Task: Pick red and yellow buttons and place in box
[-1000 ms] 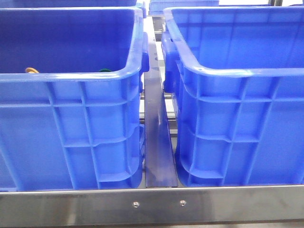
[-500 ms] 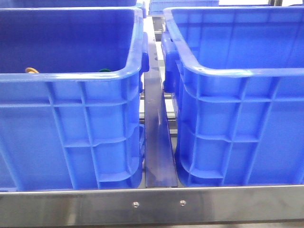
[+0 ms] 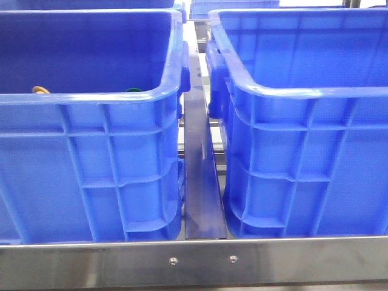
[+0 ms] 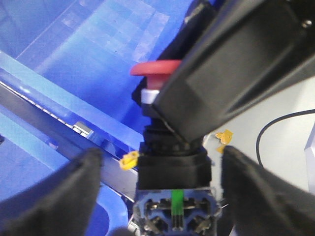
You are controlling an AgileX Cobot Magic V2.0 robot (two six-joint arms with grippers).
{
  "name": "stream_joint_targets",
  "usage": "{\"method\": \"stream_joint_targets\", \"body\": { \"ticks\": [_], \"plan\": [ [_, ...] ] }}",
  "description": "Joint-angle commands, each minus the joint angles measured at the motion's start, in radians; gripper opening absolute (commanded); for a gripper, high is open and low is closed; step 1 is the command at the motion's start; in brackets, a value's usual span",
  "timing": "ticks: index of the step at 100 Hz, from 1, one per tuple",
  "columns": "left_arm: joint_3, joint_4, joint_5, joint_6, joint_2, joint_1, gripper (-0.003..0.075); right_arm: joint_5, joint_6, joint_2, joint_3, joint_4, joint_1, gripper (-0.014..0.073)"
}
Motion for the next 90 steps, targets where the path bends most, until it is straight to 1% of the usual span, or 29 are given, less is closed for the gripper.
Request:
{"method": "stream_joint_targets", "body": {
  "ticks": [1, 25, 44, 59, 73, 80, 81, 90],
  "plan": [
    [-0.028, 0.008, -0.058, -0.002, -0.034, -0.008, 0.0533, 0.034, -0.025, -0.009, -0.038, 0.08, 0.001, 0.0199],
    [-0.028, 0.008, 0.001, -0.002, -0.047, -0.008, 0.0533, -0.036, -0.049, -0.01, -0.042, 0.081, 0.0, 0.0199],
    [-0.028, 0.008, -0.023, -0.004, -0.113, -0.006, 0.0533, -0.091, -0.074, -0.011, -0.052, 0.083, 0.0, 0.0199],
    [-0.028, 0.034, -0.017, -0.029, -0.172, 0.005, 0.0533, -0.153, -0.084, -0.011, -0.052, 0.083, 0.0, 0.0199],
    [-0.026, 0.052, -0.005, -0.043, -0.21, 0.084, 0.0533, -0.181, -0.09, -0.011, -0.052, 0.083, 0.0, 0.0199],
    [-0.013, 0.052, -0.005, -0.043, -0.229, 0.154, 0.0533, -0.189, -0.092, -0.011, -0.052, 0.083, 0.0, 0.0199],
    [-0.009, 0.052, -0.005, -0.043, -0.232, 0.177, 0.0533, -0.189, -0.093, -0.011, -0.052, 0.083, 0.0, 0.0199],
    [0.033, 0.05, -0.007, -0.045, -0.25, 0.279, 0.0533, -0.193, -0.102, -0.011, -0.052, 0.083, 0.0, 0.0199]
  ]
}}
